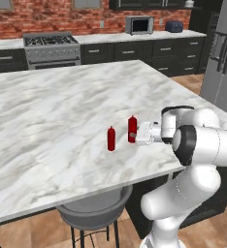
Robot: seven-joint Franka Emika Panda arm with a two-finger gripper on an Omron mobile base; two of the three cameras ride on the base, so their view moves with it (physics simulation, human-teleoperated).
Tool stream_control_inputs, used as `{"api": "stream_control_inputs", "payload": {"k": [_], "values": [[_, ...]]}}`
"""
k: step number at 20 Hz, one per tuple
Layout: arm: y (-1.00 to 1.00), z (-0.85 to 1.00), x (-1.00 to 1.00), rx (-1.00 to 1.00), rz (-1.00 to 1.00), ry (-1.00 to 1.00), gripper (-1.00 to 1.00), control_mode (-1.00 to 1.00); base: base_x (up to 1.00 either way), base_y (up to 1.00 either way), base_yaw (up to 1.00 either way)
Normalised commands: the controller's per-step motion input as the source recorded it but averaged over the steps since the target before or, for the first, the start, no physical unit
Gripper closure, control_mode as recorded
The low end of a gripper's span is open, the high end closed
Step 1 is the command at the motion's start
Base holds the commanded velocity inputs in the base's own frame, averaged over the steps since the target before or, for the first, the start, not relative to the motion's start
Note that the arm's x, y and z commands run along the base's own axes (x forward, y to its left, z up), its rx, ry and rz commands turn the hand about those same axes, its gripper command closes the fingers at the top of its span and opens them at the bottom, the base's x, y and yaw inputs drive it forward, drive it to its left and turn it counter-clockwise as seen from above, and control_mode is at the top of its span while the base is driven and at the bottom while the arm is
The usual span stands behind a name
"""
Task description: The dining table condiment station is running low on ketchup. Refill the condiment station by opening the cabinet and taking the ketchup from the cabinet and placing it on the dining table.
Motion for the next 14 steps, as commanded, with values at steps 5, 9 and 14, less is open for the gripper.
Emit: {"api": "stream_control_inputs", "payload": {"k": [5,9,14], "values": [[0.0,-0.41,0.28,0.0,0.0,-0.06,1.0,-1.0,0.0,0.0,0.0],[0.0,-0.39,0.34,0.0,0.0,0.0,1.0,-1.0,0.0,0.0,0.0],[0.0,-0.33,0.38,0.0,0.0,0.0,1.0,-1.0,0.0,0.0,0.0]]}}
